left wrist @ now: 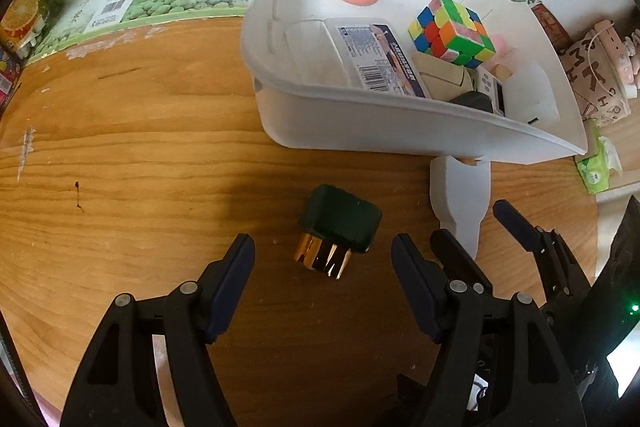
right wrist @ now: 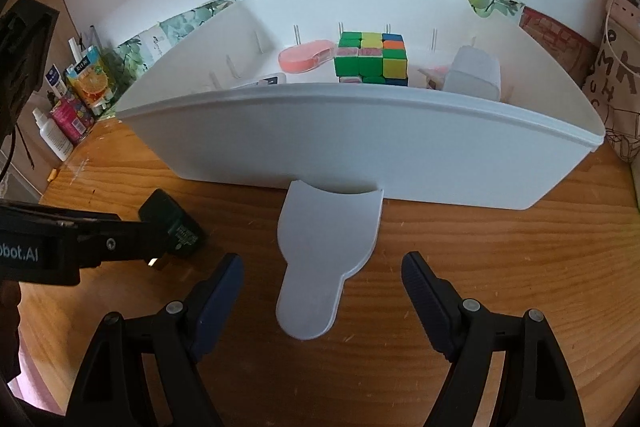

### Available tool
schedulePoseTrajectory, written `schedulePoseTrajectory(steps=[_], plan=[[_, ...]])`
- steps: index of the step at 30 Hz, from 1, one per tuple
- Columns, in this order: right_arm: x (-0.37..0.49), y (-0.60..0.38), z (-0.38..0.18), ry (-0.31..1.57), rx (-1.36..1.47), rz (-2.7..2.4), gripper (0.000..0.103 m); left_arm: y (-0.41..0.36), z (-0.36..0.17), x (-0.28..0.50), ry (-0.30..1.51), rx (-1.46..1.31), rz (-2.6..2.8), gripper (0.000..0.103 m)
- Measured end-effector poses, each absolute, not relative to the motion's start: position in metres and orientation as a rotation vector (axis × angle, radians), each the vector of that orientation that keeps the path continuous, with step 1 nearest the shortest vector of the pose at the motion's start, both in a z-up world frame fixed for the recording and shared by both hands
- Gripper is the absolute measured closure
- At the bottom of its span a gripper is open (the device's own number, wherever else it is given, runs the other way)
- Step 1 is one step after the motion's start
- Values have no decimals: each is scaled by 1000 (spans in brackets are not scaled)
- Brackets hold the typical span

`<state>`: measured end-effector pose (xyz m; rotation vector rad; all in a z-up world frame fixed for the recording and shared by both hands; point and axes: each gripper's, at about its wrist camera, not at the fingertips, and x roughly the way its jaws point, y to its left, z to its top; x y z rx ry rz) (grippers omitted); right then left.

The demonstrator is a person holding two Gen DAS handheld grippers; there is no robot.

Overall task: Organize rigid objects
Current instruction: 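Move the left tool to the green-capped object while the right tool approaches the white card, then grasp the green-capped object with the left tool while the right tool grasps the white card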

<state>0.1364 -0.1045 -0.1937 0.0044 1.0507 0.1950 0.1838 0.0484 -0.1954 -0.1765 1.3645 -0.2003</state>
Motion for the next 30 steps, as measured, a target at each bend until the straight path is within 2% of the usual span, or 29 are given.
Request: schedulePoseTrajectory(steps=[16, 23, 30], plan=[[158, -105, -207, 1071, 6, 159, 21, 38, -207, 202, 1342, -192, -235, 31], [162, -98, -210, 1065, -49, 150, 22, 36, -216, 213, 1348, -221, -245, 49], [164, -99, -209, 1045, -61, 143, 39, 38, -219, 217, 1337, -250, -247, 52]])
